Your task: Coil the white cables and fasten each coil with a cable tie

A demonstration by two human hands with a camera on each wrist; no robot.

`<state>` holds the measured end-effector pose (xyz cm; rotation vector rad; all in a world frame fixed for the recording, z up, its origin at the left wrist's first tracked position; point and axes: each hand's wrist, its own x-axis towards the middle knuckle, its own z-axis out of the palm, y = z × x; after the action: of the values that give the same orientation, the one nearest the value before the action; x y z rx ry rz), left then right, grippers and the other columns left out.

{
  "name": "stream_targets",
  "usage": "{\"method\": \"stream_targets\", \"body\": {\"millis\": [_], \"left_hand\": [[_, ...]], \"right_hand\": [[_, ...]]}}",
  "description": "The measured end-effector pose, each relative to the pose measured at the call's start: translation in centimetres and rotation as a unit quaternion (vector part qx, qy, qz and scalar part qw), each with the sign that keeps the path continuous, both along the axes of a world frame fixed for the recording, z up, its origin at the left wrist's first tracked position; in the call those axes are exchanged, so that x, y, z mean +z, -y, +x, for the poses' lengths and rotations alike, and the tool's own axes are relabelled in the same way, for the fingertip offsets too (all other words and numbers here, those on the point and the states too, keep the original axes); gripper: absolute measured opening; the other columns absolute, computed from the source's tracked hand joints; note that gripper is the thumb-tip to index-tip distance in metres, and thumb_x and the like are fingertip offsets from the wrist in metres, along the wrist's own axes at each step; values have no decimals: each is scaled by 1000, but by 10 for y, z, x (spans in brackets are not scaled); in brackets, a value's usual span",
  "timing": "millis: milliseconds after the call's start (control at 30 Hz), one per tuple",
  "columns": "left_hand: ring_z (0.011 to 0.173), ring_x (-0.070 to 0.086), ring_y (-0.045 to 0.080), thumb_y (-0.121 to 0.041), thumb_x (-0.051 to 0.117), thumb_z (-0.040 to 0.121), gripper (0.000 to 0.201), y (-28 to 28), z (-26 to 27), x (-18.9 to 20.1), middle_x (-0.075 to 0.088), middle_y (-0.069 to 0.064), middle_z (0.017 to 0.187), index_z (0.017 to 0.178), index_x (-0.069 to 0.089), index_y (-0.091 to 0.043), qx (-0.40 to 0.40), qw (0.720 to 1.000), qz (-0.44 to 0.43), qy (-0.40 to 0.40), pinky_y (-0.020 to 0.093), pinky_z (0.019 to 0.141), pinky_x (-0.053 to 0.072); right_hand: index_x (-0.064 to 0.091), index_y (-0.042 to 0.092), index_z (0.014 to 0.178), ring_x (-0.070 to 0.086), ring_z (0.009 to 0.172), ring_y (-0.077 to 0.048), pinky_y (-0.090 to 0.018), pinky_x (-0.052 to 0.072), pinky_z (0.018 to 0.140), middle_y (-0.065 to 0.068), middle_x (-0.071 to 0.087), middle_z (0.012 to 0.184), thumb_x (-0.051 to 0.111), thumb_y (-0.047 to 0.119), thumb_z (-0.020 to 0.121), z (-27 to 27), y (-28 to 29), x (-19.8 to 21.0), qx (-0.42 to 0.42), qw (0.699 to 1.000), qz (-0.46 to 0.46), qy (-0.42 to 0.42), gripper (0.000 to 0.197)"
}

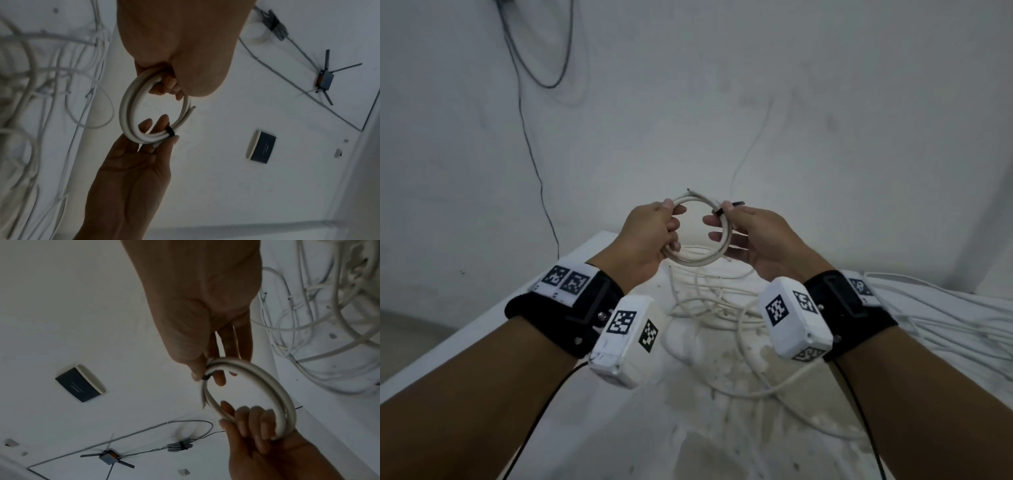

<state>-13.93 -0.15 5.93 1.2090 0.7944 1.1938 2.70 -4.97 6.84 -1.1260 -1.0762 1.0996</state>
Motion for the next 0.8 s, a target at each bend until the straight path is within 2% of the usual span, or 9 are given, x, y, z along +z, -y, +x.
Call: {"method": "stream_targets", "body": {"millis": [133,200,300,400,500,533,633,733,800], "left_hand": [[49,44,11,-25,44,106,31,-27,-40,0,46,1,68,97,63,-3,15,999,-27,-13,25,55,49],[67,59,19,-31,48,104,31,-43,-59,-5,56,8,81,102,62,-3,27,997,-58,-32,33,71,56],[95,60,24,-43,51,101,35,-67,-85,-23,58,7,103,118,54,-12,63,984,-100,-134,37,89,48],[95,56,21,-41,56,99,29,-80,-97,-47,56,6,108,112,54,-15,57,963,-104,-242,36,87,43],[96,55,22,-39,58,98,23,-90,-98,-70,57,4,104,102,57,-16,6,928,-92,-362,33,83,43],[96,56,23,-38,58,98,27,-95,-98,-76,58,4,104,106,58,-13,-5,916,-88,-392,32,80,43],[82,51,23,-38,59,97,31,-110,-99,-90,54,6,90,108,59,-9,-30,899,-98,-425,29,66,38],[76,47,21,-38,61,96,27,-120,-102,-99,50,4,79,98,57,-12,-30,900,-120,-418,26,61,36],[71,46,20,-38,61,96,26,-124,-104,-102,49,4,76,94,56,-13,-24,899,-121,-419,24,57,35]], "right_hand": [[68,3,99,70,78,-20,-34,62,72,-9,74,94,64,15,95,-20,-32,7,40,999,-20,18,13],[67,1,96,69,74,-21,-36,61,74,-9,72,87,63,11,96,-32,-58,6,25,999,-36,24,11],[66,1,89,66,71,-22,-34,61,67,-11,67,84,62,9,97,-49,-104,-1,-1,998,-66,24,12],[64,-4,86,63,69,-25,-41,61,79,-16,64,84,60,4,97,-68,-153,-13,-33,996,-83,29,14],[64,-7,113,64,84,-26,-25,60,72,-24,66,116,56,4,98,-85,-201,-29,-28,989,-95,114,21],[59,-4,127,65,96,-28,-20,58,65,-22,61,129,54,8,99,-90,-217,-34,-11,980,-96,173,30],[53,3,134,58,120,-31,-24,45,75,-14,60,134,51,20,102,-99,-253,-44,9,931,-112,348,36],[58,10,101,60,112,-30,-25,32,66,-15,63,125,51,23,101,-106,-283,-62,45,863,-124,488,15],[47,16,76,63,106,-31,-26,31,57,-16,65,118,51,25,100,-108,-303,-77,55,824,-131,549,26]]}}
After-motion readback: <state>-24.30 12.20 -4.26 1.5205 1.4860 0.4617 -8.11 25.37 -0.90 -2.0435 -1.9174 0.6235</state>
